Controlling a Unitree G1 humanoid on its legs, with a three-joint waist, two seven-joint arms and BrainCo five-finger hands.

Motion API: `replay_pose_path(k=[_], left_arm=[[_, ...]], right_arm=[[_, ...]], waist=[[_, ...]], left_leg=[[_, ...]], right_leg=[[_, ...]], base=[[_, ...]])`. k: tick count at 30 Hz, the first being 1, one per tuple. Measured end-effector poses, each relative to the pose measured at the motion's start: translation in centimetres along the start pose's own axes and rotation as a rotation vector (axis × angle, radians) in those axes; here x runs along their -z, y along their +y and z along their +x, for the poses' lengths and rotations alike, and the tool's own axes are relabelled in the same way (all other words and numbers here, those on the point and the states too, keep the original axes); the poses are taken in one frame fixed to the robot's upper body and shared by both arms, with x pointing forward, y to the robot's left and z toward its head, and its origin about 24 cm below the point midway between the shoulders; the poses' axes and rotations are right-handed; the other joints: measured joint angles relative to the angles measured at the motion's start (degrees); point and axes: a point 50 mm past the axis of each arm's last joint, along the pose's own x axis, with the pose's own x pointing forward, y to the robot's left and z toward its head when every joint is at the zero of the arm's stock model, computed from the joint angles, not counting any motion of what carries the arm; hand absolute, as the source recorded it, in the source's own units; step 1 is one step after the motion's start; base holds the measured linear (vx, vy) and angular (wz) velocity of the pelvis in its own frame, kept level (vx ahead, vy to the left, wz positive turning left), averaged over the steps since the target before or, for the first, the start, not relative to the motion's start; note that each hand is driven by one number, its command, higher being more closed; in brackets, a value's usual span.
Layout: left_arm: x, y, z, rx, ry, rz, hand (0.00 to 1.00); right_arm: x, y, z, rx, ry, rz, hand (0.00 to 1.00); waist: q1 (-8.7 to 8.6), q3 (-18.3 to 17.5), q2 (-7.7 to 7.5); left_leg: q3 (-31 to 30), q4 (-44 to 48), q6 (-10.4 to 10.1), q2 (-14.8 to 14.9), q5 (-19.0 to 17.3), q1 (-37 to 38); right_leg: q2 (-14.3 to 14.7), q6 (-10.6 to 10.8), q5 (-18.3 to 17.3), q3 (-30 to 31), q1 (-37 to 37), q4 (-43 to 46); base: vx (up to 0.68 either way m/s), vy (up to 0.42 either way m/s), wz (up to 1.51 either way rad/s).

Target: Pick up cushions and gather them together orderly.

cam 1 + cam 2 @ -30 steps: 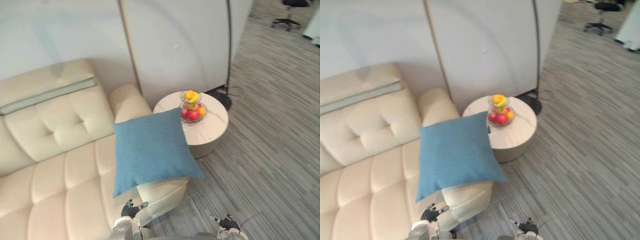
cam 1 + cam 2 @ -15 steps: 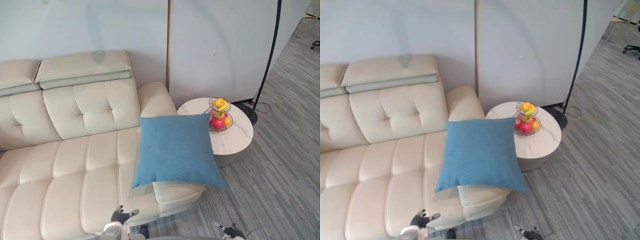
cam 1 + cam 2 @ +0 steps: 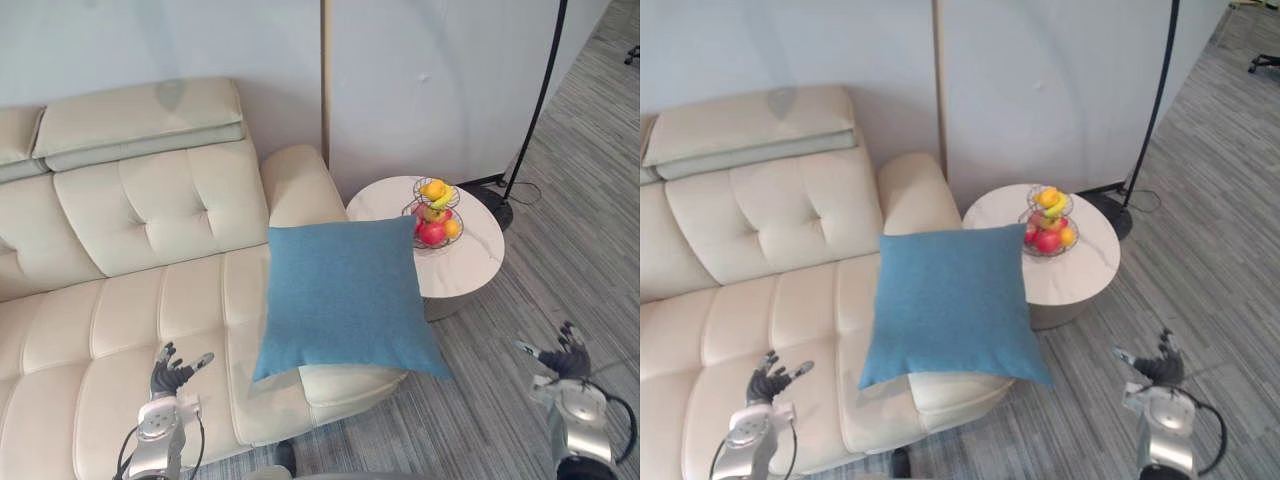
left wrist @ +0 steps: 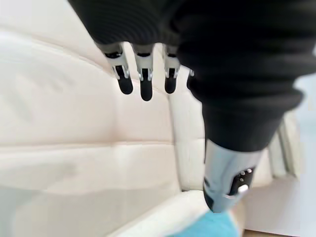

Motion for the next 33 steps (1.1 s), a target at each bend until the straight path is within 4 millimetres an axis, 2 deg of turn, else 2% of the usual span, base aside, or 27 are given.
replay_pose_path(k=[4, 8, 11, 14, 15, 16, 19, 21, 24, 25, 31, 32, 33], left_arm=[[-1.8, -2.3, 0.7, 0.067, -0.049, -0.025, 0.0], [-3.0, -4.0, 1.1, 0.108, -0.085, -0.015, 0.0], [-4.3, -5.5, 1.6, 0.145, -0.113, -0.007, 0.0], [-5.2, -7.0, 2.1, 0.163, -0.124, 0.005, 0.0], [-5.3, -7.2, 2.1, 0.17, -0.129, 0.007, 0.0], [-6.2, -8.3, 2.2, 0.197, -0.151, 0.007, 0.0], [-7.2, -9.4, 2.3, 0.228, -0.175, 0.019, 0.0], [-8.4, -10.8, 2.4, 0.259, -0.206, 0.033, 0.0], [-10.0, -12.8, 2.2, 0.306, -0.251, 0.031, 0.0], [-11.0, -14.0, 1.9, 0.341, -0.282, 0.042, 0.0], [-14.0, -16.7, 1.2, 0.385, -0.357, 0.014, 0.0], [-14.3, -16.8, 1.2, 0.382, -0.363, 0.01, 0.0], [-15.0, -17.1, 1.1, 0.385, -0.381, 0.008, 0.0]], right_arm=[[-2.3, 3.5, 1.0, -0.125, -0.063, 0.027, 0.0], [-3.3, 5.9, 1.4, -0.18, -0.079, 0.074, 0.0], [-3.4, 7.6, 1.6, -0.214, -0.062, 0.091, 0.0], [-4.6, 9.9, 2.0, -0.268, -0.069, 0.122, 0.0], [-4.8, 10.1, 2.0, -0.273, -0.069, 0.126, 0.0], [-5.6, 10.6, 2.3, -0.279, -0.088, 0.128, 0.0], [-6.8, 11.0, 2.6, -0.274, -0.114, 0.145, 0.0], [-7.6, 11.4, 2.8, -0.269, -0.129, 0.171, 0.0], [-8.5, 12.3, 2.7, -0.288, -0.147, 0.177, 0.0], [-9.4, 13.0, 2.7, -0.301, -0.171, 0.174, 0.0], [-12.1, 14.4, 2.0, -0.316, -0.251, 0.232, 0.0], [-12.3, 14.5, 1.9, -0.317, -0.258, 0.242, 1.0], [-12.7, 14.7, 1.8, -0.322, -0.269, 0.26, 1.0]], waist=[[-0.11, 0.91, 0.17], [-0.14, 1.9, 0.07], [-0.1, 4.1, 0.01], [0.01, 7.47, -0.14], [0.1, 7.7, -0.18], [0.53, 9.22, -0.16], [1.0, 9.96, -0.2], [1.6, 11.01, -0.31], [1.81, 11.59, -0.48], [1.98, 12.19, -0.57], [1.95, 13.47, -0.47], [1.89, 13.5, -0.48], [1.89, 13.54, -0.42]], left_leg=[[-0.1, 0.01, -0.14, 0.41, 0.14, -1.03], [-0.54, 0.0, -0.34, 0.38, 0.45, -2.24], [-1.4, 0.01, -0.24, 0.4, 1.93, -4.45], [-2.56, 0.04, -0.25, 0.96, 4.57, -8.39], [-2.65, 0.04, -0.22, 1.06, 4.97, -9.09], [-2.88, 0.05, -0.2, 1.6, 5.91, -11.08], [-2.96, 0.04, -0.17, 2.27, 6.86, -14.04], [-2.96, 0.04, -0.19, 2.53, 7.42, -15.93], [-2.93, 0.04, -0.73, 2.86, 7.91, -18.21], [-2.68, 0.04, -0.94, 3.02, 8.1, -19.32], [-2.05, 0.11, -1.35, 3.97, 9.16, -22.39], [-1.75, 0.29, -1.35, 4.03, 9.16, -22.88], [-1.53, 0.93, -1.33, 4.16, 9.17, -23.89]], right_leg=[[0.55, -0.12, 1.63, 0.51, -0.43, -1.36], [0.54, 0.22, 2.16, 0.27, -1.79, -1.24], [0.55, 0.18, 2.61, -0.6, -3.31, -0.99], [0.99, 0.15, 3.32, -0.75, -7.16, 0.24], [1.04, 0.15, 3.32, -0.78, -8.07, 0.66], [1.38, 0.14, 3.32, -0.77, -10.7, 2.42], [1.75, -0.03, 3.19, -0.55, -14.94, 5.33], [1.68, -0.2, 2.52, -0.27, -18.31, 8.56], [1.25, -0.05, 1.6, -0.09, -22.31, 12.46], [1.18, -0.14, 1.21, 0.31, -24.21, 14.01], [1.32, -0.32, 1.2, 0.53, -28.6, 16.4], [1.32, -0.34, 1.21, 0.47, -29.09, 16.71], [1.31, -0.44, 1.16, 0.46, -30.04, 17.18]], base=[[0.0, 0.003, -0.01], [-0.05, 0.017, 0.05], [-0.09, 0.011, 0.16], [-0.15, 0.008, 0.12], [-0.16, 0.004, 0.09], [-0.13, -0.002, 0.04], [-0.17, -0.001, -0.01], [-0.16, 0.007, 0.01], [-0.15, -0.009, 0.03], [-0.11, -0.023, -0.04], [-0.05, -0.043, -0.05], [0.01, -0.058, -0.01], [0.03, -0.056, -0.01]])
